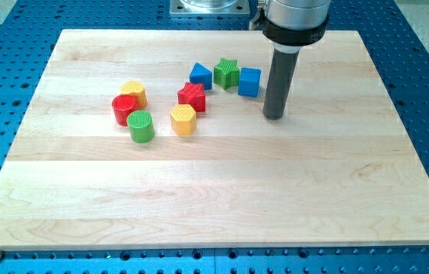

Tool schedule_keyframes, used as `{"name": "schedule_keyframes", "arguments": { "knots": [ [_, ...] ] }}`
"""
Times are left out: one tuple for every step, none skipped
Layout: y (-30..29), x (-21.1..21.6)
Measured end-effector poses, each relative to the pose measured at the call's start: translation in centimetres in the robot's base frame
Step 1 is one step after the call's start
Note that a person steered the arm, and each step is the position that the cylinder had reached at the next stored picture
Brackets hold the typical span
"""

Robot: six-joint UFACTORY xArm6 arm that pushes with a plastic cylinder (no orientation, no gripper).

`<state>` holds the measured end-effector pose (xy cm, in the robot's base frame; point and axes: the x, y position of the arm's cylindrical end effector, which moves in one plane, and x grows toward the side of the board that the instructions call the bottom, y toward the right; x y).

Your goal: Slightly push the cube upwards

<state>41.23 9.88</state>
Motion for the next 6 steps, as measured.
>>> {"name": "schedule_keyframes", "arguments": {
  "knots": [
    [0.0,0.0],
    [0.0,0.0],
    [-3.7,-0.2],
    [-4.6,-2.9],
    [-3.3,-5.1],
    [-3.0,-7.4]
  ]
}}
